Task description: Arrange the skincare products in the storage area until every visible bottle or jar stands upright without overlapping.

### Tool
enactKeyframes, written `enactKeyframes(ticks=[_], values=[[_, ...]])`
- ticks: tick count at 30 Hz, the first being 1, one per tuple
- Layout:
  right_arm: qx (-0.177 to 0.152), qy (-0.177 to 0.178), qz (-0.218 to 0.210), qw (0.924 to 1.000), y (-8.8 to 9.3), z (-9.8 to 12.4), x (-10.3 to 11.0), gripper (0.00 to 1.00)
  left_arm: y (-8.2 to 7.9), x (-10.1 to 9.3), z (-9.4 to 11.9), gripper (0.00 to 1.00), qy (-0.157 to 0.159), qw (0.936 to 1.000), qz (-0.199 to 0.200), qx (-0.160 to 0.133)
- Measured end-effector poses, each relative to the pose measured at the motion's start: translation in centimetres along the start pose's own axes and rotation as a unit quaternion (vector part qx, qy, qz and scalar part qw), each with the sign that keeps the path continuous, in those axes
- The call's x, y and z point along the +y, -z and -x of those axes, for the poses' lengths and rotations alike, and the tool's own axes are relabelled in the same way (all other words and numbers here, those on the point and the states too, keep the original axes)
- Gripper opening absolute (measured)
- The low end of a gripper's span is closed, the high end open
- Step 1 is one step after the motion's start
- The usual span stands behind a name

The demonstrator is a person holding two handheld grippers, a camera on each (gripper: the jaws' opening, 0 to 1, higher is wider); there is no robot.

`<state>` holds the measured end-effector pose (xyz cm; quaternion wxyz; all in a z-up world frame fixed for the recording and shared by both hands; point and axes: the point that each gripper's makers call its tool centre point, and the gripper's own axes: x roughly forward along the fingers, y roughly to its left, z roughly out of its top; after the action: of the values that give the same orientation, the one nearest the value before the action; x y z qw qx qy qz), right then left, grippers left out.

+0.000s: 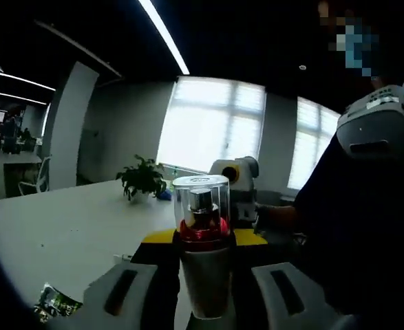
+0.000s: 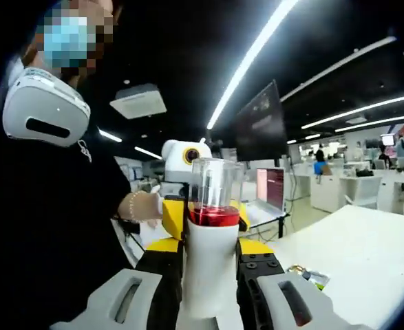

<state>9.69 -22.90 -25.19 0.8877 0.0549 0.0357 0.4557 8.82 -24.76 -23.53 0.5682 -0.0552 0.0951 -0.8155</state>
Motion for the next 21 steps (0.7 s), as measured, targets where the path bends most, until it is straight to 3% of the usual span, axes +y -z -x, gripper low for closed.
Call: enactKeyframes(ticks=[4, 8, 10, 17, 21], values=[[0.002, -0.001, -0.005, 1.0000, 0.3, -0.1, -0.2, 0.27, 0.2, -0.5, -0.3, 0.22, 0.010, 0.9999, -0.002, 0.000], [-0.014, -0.033, -0.043, 0.9984, 0.4, -0.3, 0.8, 0.19, 0.1, -0.5, -0.4, 0.22, 0.014, 0.9999, -0.006, 0.000], [-0.019, -0.025, -0.034, 0.9990, 0.4, -0.3, 0.3, 0.19, 0.0, -0.4, -0.3, 0.22, 0.013, 0.9999, -0.009, 0.000], [-0.027, -0.057, -0.049, 0.9968, 0.3, -0.5, 1.3, 0.19, 0.0, -1.0, -0.3, 0.22, 0.030, 0.9995, -0.009, -0.005], [-0.043, -0.054, -0.047, 0.9966, 0.0, -0.4, 1.6, 0.17, -0.3, -1.2, -0.4, 0.22, 0.036, 0.9992, -0.012, -0.010]])
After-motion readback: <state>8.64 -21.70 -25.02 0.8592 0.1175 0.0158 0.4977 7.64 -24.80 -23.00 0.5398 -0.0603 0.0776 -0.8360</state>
